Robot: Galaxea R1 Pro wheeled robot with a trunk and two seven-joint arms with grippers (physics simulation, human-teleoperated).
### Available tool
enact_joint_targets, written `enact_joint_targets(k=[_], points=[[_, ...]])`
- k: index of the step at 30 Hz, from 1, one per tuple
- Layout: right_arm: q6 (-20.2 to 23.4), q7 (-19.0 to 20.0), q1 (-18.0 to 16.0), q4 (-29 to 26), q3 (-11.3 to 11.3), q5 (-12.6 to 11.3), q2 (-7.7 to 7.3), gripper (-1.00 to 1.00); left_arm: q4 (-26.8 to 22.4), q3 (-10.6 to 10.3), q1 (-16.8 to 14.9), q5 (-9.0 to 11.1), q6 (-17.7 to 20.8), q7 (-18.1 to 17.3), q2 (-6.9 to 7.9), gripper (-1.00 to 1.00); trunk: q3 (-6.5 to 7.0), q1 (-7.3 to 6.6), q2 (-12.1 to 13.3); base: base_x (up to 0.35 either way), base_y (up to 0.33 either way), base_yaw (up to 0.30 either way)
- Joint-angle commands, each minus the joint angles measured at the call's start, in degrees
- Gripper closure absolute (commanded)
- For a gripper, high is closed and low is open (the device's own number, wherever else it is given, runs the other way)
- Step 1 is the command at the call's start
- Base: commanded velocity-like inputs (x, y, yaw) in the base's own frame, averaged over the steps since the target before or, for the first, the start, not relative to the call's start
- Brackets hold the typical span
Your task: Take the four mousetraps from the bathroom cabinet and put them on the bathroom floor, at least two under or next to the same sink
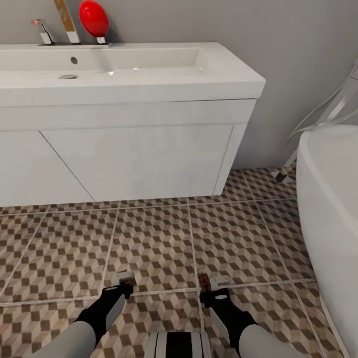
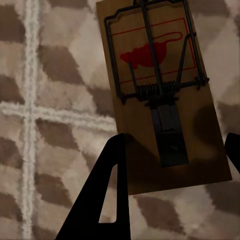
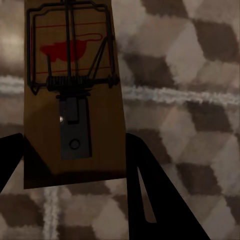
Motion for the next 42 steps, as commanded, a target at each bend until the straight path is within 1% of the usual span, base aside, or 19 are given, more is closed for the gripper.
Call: enact_joint_targets(k=[1,23,25,27,29,30,33,39,42], points=[[0.46,-0.55,-0.01,-0.10,0.33,0.07,0.00,1.00,-0.13,-0.49,-0.01,0.55,0.27,0.50,0.06,1.00,-0.05,-0.01,-0.02,0.000,0.000,0.000],[0.44,-0.51,-0.01,-0.10,0.33,0.19,0.00,1.00,-0.17,-0.49,-0.01,0.62,-0.05,0.44,0.08,1.00,-0.05,-0.01,-0.02,0.000,0.000,0.000],[0.09,-0.51,-0.01,-0.03,0.33,0.17,0.00,1.00,-0.10,-0.49,-0.01,0.63,-1.17,0.43,0.08,1.00,-0.05,-0.01,-0.02,0.000,0.000,0.000],[-1.43,-0.51,-0.01,0.42,0.32,0.09,0.00,1.00,0.35,-0.49,-0.01,0.74,-4.22,0.43,0.08,1.00,-0.05,-0.01,-0.02,0.000,0.000,0.000],[-3.22,-0.51,-0.01,0.73,0.33,0.05,0.00,1.00,0.89,-0.49,-0.01,0.84,-6.45,0.43,0.08,1.00,-0.05,-0.01,-0.02,0.000,0.000,0.000],[-3.71,-0.51,-0.01,0.85,0.33,0.05,0.00,1.00,1.13,-0.47,-0.01,0.88,-6.95,0.43,0.08,1.00,-0.05,-0.01,-0.02,0.000,0.000,0.000],[-5.05,-0.51,-0.01,1.44,0.33,0.16,0.00,1.00,2.42,-0.43,-0.01,0.97,-8.07,0.43,0.03,1.00,-0.71,0.06,-0.06,0.000,0.000,0.000],[-5.61,-0.52,-0.01,1.86,0.33,0.40,0.00,1.00,3.56,-0.41,-0.01,0.94,-7.13,0.82,-0.14,1.00,-2.04,0.22,-0.14,0.000,0.000,0.000],[-5.67,-0.51,-0.01,1.90,0.33,0.45,0.00,1.00,3.64,-0.40,-0.01,0.85,-6.86,1.82,-0.17,1.00,-2.04,0.22,-0.14,0.000,0.000,0.000]])
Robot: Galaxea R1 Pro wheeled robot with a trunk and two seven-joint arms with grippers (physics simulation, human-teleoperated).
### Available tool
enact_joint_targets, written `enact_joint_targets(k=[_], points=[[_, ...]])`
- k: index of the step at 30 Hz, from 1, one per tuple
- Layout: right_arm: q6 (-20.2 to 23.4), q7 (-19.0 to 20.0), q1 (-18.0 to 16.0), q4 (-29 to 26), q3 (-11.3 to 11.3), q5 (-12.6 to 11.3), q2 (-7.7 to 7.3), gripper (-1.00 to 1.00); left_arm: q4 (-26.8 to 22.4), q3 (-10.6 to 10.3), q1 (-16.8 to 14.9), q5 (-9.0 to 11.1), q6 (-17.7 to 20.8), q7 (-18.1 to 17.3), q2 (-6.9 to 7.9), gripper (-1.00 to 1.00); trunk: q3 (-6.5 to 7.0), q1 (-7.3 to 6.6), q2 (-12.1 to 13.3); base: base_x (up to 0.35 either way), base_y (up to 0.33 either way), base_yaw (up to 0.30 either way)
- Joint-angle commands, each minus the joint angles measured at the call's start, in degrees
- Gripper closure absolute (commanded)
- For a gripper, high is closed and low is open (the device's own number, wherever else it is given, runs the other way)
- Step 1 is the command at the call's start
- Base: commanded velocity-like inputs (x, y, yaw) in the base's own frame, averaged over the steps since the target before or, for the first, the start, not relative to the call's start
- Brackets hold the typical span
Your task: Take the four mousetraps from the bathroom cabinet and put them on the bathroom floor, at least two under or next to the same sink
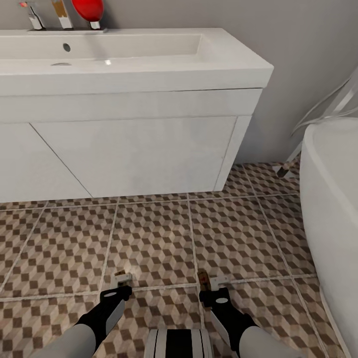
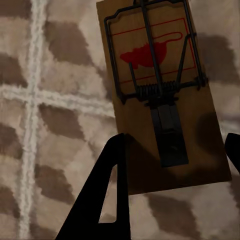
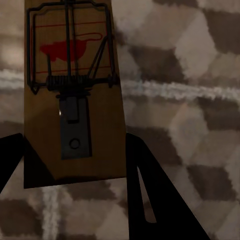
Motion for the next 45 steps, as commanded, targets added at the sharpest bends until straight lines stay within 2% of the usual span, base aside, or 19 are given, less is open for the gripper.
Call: enact_joint_targets(k=[1,6,13,36,45], points=[[0.35,-0.58,-0.01,-0.06,0.34,0.08,0.00,1.00,-0.12,-0.50,0.00,0.46,0.34,0.65,0.06,1.00,-0.04,-0.01,-0.01,0.000,0.000,0.000],[0.34,-0.57,-0.01,-0.05,0.34,0.17,0.00,1.00,-0.10,-0.49,0.00,0.31,0.41,1.32,0.11,1.00,-0.04,-0.01,-0.01,0.000,0.000,0.000],[0.32,-0.57,-0.01,-0.04,0.34,0.19,0.00,1.00,-0.10,-0.51,0.00,0.28,0.42,1.38,0.11,1.00,-1.59,0.17,-0.11,0.000,0.000,0.000],[-0.44,-0.57,-0.01,-0.04,0.40,0.24,0.00,1.00,-0.27,-0.52,0.00,0.25,0.12,1.53,0.12,1.00,-1.59,0.17,-0.11,0.000,0.000,0.000],[-2.02,-0.57,-0.01,-0.04,0.51,0.20,0.00,1.00,-0.36,-0.50,0.00,0.26,0.21,1.52,0.12,1.00,-1.81,0.20,-0.12,0.000,0.000,0.000]])
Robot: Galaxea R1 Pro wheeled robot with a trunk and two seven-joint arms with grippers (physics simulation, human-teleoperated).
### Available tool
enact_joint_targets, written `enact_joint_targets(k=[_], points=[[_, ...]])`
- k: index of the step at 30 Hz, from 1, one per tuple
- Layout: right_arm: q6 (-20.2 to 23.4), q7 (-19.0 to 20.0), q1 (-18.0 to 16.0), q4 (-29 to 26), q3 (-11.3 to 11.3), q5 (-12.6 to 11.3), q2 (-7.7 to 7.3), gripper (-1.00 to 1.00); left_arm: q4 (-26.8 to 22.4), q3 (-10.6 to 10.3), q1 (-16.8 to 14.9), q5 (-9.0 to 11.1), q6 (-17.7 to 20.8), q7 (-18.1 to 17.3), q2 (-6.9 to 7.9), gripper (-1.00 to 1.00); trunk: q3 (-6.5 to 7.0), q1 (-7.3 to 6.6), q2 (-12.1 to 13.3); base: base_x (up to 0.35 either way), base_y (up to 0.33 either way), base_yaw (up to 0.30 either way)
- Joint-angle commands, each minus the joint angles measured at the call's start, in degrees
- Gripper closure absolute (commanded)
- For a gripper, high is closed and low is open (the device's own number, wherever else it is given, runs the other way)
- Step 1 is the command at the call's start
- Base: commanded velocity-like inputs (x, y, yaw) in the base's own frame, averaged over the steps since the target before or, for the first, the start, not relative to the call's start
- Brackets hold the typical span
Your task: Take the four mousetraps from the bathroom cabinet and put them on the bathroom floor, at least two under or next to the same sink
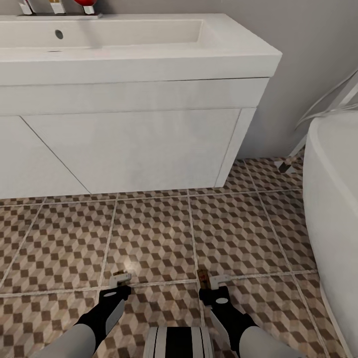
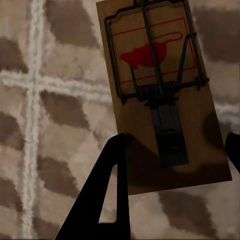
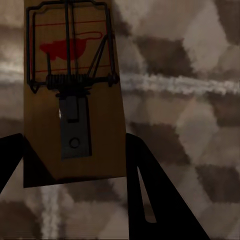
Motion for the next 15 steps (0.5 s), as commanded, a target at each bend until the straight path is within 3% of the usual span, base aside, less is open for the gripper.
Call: enact_joint_targets(k=[1,15], points=[[0.09,-0.56,-0.02,0.00,0.32,0.09,0.00,1.00,-0.13,-0.50,0.00,0.47,0.33,0.46,0.04,1.00,-0.26,0.01,-0.03,0.000,0.000,0.000],[0.03,-0.52,-0.02,0.00,0.32,0.16,0.00,1.00,-0.38,-0.50,0.00,0.49,0.36,0.40,0.04,1.00,-0.71,0.06,-0.06,0.000,0.000,0.000]])
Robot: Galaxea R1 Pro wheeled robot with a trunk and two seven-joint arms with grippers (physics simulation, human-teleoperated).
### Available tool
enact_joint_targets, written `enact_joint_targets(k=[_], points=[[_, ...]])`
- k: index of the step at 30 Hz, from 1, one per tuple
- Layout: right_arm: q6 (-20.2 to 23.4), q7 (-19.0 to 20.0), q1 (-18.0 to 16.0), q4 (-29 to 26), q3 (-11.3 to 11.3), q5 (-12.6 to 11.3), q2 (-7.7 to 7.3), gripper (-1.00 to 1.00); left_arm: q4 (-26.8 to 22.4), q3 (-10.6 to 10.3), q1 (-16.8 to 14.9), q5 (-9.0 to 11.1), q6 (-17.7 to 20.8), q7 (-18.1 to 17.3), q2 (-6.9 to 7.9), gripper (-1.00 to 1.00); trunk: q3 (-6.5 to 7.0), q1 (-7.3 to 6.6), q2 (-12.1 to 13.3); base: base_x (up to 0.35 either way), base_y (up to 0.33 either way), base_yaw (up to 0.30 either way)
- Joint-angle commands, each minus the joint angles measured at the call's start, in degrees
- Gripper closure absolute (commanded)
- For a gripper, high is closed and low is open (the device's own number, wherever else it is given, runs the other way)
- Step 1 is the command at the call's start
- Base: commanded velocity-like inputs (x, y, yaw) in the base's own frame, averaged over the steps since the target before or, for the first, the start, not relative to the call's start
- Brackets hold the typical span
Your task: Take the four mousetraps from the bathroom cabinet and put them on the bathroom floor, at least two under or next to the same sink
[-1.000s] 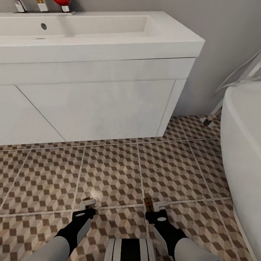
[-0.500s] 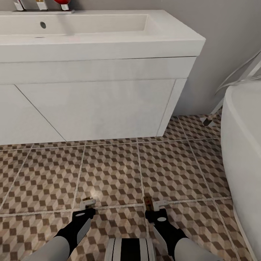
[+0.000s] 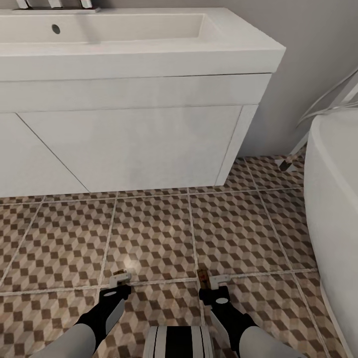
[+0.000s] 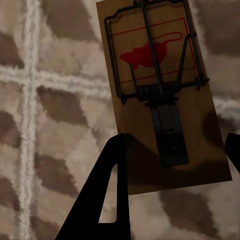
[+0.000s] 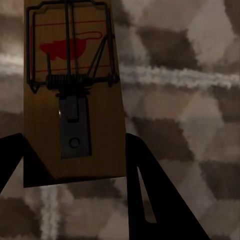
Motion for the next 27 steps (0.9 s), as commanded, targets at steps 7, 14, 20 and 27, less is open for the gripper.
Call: enact_joint_targets(k=[7,14,20,27], points=[[0.12,-0.55,-0.02,0.00,0.30,0.10,0.00,1.00,-0.14,-0.49,0.00,0.48,0.24,0.47,0.04,1.00,-0.03,-0.01,-0.01,0.000,0.000,0.000],[0.12,-0.52,-0.02,0.00,0.30,0.10,0.00,1.00,-0.19,-0.49,0.00,0.48,0.26,0.46,0.04,1.00,-0.03,-0.01,-0.01,0.000,0.000,0.000],[0.12,-0.52,-0.02,0.00,0.30,0.10,0.00,1.00,-0.22,-0.49,0.00,0.45,0.29,0.53,0.04,1.00,-0.26,0.02,-0.03,0.000,0.000,0.000],[0.12,-0.51,-0.02,0.00,0.30,0.10,0.00,1.00,-0.22,-0.49,0.00,0.47,0.31,0.54,0.04,1.00,-1.58,0.17,-0.11,0.000,0.000,0.000]])
